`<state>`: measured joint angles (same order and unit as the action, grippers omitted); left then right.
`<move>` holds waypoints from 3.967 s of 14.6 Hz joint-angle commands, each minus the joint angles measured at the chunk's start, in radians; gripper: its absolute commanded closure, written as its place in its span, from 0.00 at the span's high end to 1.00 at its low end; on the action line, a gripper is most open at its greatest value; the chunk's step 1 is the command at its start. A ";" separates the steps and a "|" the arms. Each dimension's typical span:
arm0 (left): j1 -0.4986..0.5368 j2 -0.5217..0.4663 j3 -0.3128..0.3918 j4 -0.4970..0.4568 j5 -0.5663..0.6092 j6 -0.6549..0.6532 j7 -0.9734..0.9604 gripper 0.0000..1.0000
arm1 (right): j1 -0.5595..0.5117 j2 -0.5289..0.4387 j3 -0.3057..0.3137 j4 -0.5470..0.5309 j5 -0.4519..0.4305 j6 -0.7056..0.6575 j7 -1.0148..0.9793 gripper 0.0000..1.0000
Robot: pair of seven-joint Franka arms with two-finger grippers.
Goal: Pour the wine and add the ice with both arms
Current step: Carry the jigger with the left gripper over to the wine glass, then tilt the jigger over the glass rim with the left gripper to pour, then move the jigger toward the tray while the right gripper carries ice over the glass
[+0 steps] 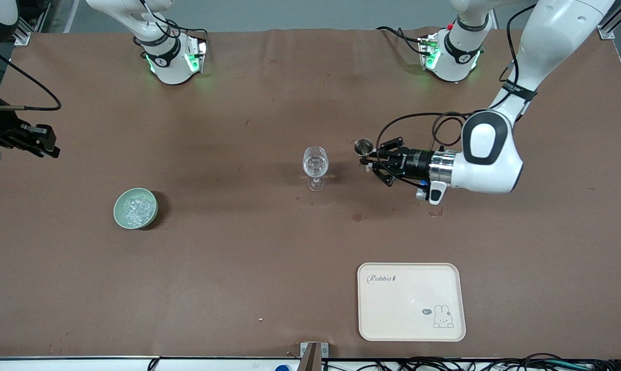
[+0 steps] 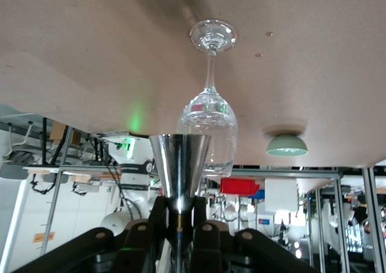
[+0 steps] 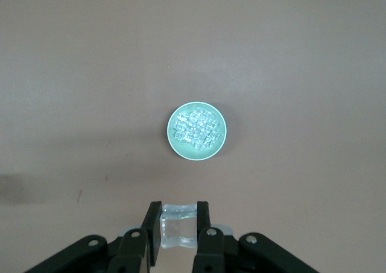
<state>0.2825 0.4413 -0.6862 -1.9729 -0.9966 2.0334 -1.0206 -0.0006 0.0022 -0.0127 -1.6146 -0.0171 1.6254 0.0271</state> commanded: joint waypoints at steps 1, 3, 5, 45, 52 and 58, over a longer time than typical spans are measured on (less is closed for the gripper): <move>-0.045 -0.033 -0.006 -0.021 -0.013 0.069 -0.056 0.00 | 0.017 -0.018 -0.003 -0.022 0.006 0.017 -0.003 0.08; -0.081 -0.033 -0.006 -0.020 -0.004 0.108 -0.090 0.00 | 0.017 -0.018 -0.004 -0.022 0.008 0.034 -0.003 0.08; -0.109 -0.036 -0.006 -0.017 0.001 0.143 -0.130 0.00 | 0.017 -0.018 -0.004 -0.024 0.008 0.034 -0.003 0.08; -0.292 -0.018 -0.003 0.092 0.627 0.266 -0.869 0.00 | 0.057 -0.008 -0.004 -0.022 0.017 0.051 0.039 0.09; -0.220 0.014 -0.003 0.190 0.448 0.107 -0.704 0.00 | 0.146 -0.005 -0.004 -0.022 0.020 0.073 0.103 0.07; -0.027 0.048 -0.003 0.247 0.244 -0.053 -0.414 0.00 | 0.341 0.030 -0.004 -0.019 0.022 0.123 0.312 0.04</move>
<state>0.1968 0.4572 -0.6771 -1.7653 -0.7137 2.0431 -1.5232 0.2863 0.0204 -0.0061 -1.6228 -0.0103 1.7224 0.2854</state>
